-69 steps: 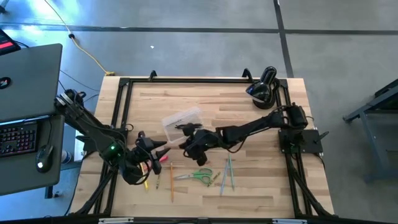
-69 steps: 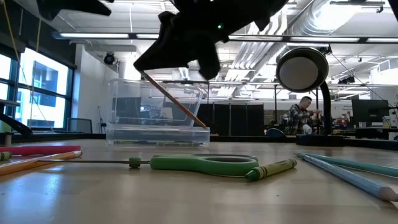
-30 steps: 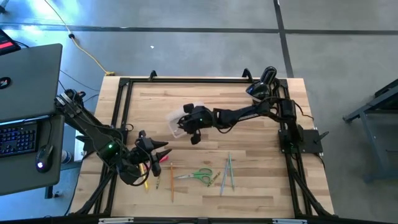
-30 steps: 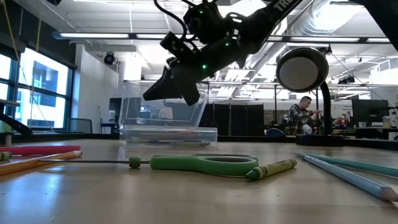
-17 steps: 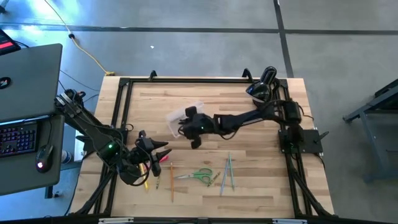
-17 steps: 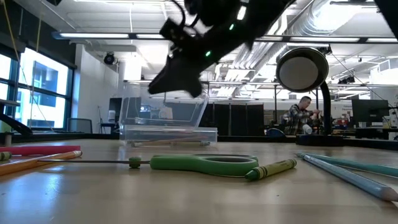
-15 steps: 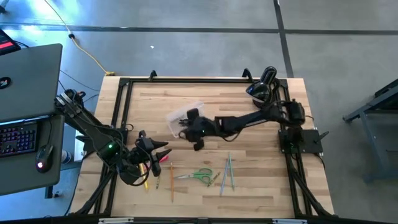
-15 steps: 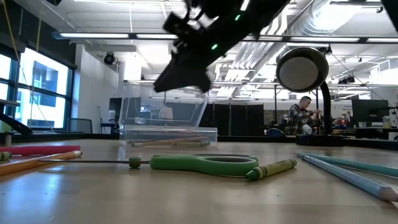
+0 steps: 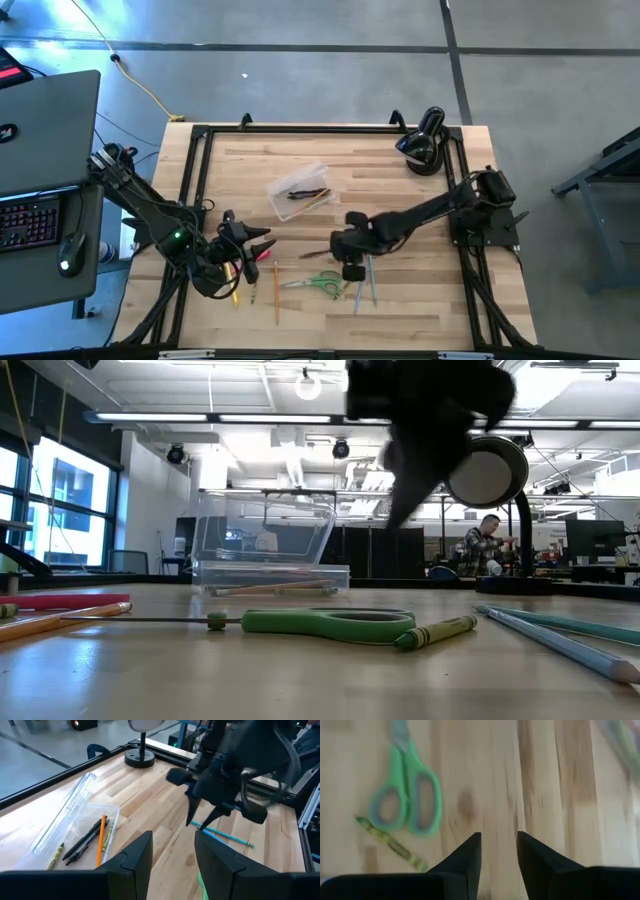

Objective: Pick & place school supplies into a supply box
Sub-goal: Put the right blue pencil into the supply box

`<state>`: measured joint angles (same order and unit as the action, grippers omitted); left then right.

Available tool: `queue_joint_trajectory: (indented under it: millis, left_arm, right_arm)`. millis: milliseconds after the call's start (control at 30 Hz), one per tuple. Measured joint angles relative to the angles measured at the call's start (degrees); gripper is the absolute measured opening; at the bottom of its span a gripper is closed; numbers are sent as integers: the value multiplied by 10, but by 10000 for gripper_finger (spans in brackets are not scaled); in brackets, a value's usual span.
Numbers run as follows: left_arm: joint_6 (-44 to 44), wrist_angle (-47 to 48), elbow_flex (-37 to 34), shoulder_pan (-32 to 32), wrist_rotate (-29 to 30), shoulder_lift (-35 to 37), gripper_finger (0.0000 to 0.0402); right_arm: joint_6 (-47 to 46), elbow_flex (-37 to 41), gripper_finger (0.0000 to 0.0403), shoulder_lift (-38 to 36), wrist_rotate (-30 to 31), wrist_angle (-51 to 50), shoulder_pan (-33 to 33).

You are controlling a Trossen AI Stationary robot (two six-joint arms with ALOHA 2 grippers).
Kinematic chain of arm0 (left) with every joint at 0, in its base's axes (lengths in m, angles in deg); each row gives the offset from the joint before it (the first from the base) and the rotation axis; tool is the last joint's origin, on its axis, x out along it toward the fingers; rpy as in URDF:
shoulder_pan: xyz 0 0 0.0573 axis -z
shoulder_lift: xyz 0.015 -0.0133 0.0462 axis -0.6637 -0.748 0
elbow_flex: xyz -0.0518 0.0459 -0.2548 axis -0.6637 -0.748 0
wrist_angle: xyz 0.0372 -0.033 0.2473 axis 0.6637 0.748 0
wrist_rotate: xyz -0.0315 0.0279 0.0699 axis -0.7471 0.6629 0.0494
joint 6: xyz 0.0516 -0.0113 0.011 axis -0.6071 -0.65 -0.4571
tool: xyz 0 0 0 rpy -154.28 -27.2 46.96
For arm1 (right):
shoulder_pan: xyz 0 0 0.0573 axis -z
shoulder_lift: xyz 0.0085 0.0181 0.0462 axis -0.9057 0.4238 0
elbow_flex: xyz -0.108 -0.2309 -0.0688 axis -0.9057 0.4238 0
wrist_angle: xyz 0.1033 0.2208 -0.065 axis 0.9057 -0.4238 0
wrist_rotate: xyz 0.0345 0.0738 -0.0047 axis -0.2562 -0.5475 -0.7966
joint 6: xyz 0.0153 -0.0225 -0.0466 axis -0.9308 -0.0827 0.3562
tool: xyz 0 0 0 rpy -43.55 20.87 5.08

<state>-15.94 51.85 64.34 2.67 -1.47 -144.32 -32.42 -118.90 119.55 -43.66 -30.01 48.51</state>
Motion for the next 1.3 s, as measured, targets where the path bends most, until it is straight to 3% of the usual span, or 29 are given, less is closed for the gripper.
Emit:
queue_joint_trajectory:
  millis: [100,233,567,700,967,1300]
  left_arm:
    - [2,-1,0,0,-4,0,179]
    - [13,0,0,0,-11,0,179]
    - [45,-1,0,0,-8,0,179]
    - [44,-1,0,0,-16,0,179]
    - [43,1,0,0,-172,0,179]
    - [43,1,0,0,-350,0,179]
  right_arm:
    - [-55,0,99,1,2,-62,-22]
    - [-135,0,91,-1,-39,-105,-50]
    - [-307,0,79,-1,-167,-139,-110]
    - [-368,0,79,-1,-177,-136,-133]
    - [-516,0,79,-2,-165,-136,-170]
    - [-616,0,79,-2,-170,-101,-223]
